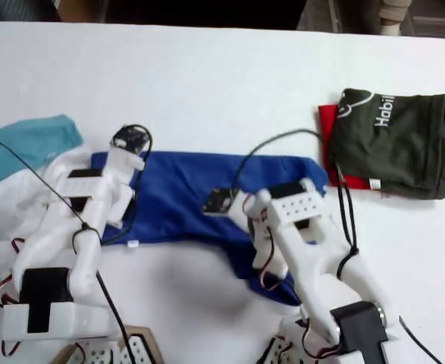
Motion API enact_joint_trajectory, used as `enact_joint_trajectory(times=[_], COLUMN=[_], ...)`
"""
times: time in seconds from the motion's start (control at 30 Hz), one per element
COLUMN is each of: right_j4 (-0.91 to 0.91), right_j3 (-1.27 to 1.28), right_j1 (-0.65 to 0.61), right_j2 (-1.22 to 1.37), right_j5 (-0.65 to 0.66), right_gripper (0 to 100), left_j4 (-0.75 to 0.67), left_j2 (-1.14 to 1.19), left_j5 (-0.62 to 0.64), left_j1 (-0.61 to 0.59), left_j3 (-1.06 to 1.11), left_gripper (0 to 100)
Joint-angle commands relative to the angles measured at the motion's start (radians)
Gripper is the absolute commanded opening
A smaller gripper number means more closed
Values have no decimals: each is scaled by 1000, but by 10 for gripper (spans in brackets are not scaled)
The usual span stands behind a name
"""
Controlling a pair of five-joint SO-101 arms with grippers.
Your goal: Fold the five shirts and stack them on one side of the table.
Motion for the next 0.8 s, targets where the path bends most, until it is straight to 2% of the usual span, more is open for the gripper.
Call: enact_joint_trajectory(times=[0.0, 0.17, 0.43, 0.77], right_j4=[93, 116, 124, 277], right_j3=[-203, -457, -858, -1478], right_j1=[35, 97, 108, 128], right_j2=[12, 139, 549, 993], right_j5=[60, 64, 66, 60], right_gripper=[21, 21, 21, 22], left_j4=[-21, -21, -21, -21], left_j2=[-18, -18, -18, -18], left_j5=[3, 3, 3, 3], left_j1=[18, 18, 18, 18], left_j3=[-1, -1, -2, -2], left_gripper=[24, 24, 24, 24])
